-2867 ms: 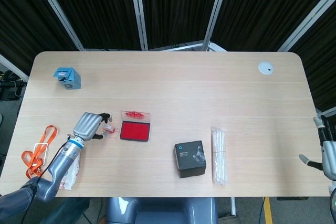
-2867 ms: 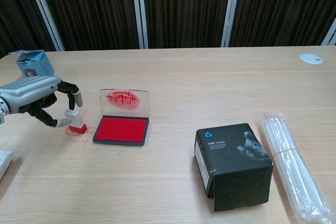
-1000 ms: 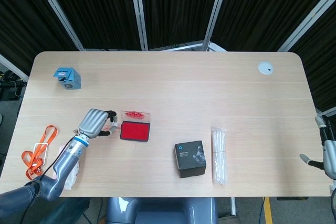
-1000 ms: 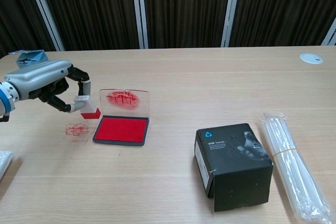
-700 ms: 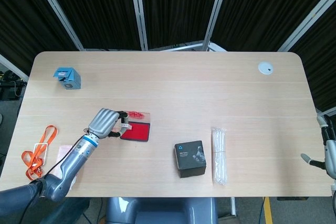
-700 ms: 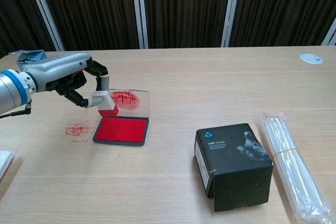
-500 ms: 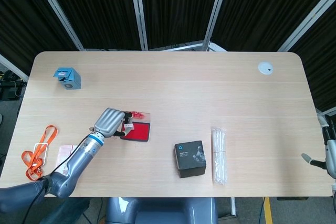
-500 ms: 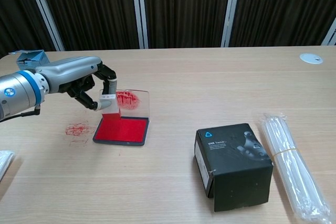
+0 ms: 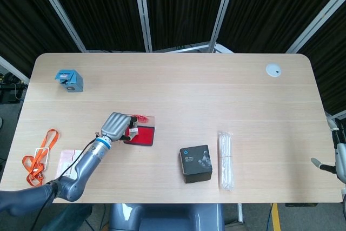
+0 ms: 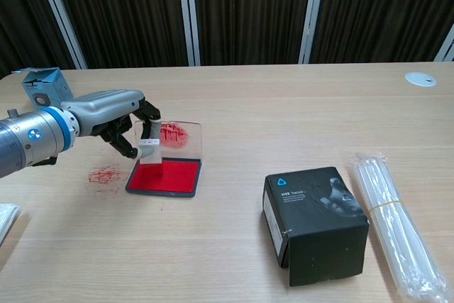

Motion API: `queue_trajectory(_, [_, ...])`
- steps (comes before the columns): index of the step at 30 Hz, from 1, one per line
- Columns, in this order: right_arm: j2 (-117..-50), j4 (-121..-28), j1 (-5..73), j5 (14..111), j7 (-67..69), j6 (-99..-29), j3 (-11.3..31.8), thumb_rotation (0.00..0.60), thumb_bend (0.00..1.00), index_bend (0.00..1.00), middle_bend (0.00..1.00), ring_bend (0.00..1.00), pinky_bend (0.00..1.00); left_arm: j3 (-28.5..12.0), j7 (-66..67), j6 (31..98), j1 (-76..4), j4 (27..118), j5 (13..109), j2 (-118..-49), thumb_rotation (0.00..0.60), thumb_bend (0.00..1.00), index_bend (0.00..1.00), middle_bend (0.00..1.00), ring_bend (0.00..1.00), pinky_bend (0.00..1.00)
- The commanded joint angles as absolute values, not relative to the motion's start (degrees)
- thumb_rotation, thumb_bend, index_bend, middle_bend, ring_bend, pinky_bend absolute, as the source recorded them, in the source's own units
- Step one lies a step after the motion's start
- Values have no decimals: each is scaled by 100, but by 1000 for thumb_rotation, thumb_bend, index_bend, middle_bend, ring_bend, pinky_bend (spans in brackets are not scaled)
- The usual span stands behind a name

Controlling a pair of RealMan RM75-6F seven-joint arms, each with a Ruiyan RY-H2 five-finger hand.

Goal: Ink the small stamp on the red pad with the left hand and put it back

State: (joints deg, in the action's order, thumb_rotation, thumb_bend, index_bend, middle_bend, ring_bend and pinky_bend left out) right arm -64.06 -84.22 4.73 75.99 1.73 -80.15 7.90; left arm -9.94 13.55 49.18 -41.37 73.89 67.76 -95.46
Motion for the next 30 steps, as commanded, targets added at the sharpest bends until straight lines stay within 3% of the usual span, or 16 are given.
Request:
queue_trajectory(1, [-6410,-8416,477,7589,170,-8003,791,600,0,0,0,0,0,-962,1278,4914,-4147,7258,6802,-9636,600,385,573,554,919,933])
queue_trajectory(30, [-6434,-8352,492,7537,205,-7950,807,600,0,0,0,0,0,-756,600,4880,-4151,6411,7124,-10125,600,384,588,564,919,933])
